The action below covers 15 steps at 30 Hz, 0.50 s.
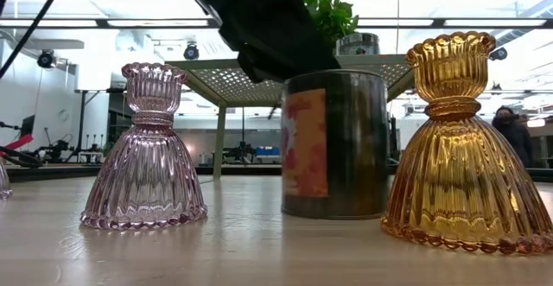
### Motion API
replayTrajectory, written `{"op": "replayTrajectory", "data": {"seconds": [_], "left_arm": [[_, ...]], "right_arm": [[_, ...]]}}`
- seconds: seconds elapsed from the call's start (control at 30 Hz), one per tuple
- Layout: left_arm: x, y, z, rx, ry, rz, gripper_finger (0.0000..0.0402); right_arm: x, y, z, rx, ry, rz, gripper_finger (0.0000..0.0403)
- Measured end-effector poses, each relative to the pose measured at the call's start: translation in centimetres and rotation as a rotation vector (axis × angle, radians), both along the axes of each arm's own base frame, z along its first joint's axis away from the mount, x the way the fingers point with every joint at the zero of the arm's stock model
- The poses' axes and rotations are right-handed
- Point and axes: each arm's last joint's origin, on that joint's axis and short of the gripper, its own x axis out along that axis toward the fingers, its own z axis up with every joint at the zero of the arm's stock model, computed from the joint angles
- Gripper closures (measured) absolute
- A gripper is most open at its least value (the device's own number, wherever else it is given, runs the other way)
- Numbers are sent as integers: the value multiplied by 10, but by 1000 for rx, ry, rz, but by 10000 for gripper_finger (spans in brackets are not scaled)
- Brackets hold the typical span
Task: Pick & Place candle stick holders
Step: Put the right silver candle on the shelf
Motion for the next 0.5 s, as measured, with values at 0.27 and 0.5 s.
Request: {"op": "replayTrajectory", "data": {"seconds": [0.27, 0.5], "left_arm": [[2, 0, 6, 8, -34, 19, 209], [2, 0, 9, -10, -47, 32, 146]], "right_arm": [[0, 0, -2, -4, 5, 0, 394], [0, 0, -1, -3, 5, 0, 394]]}}
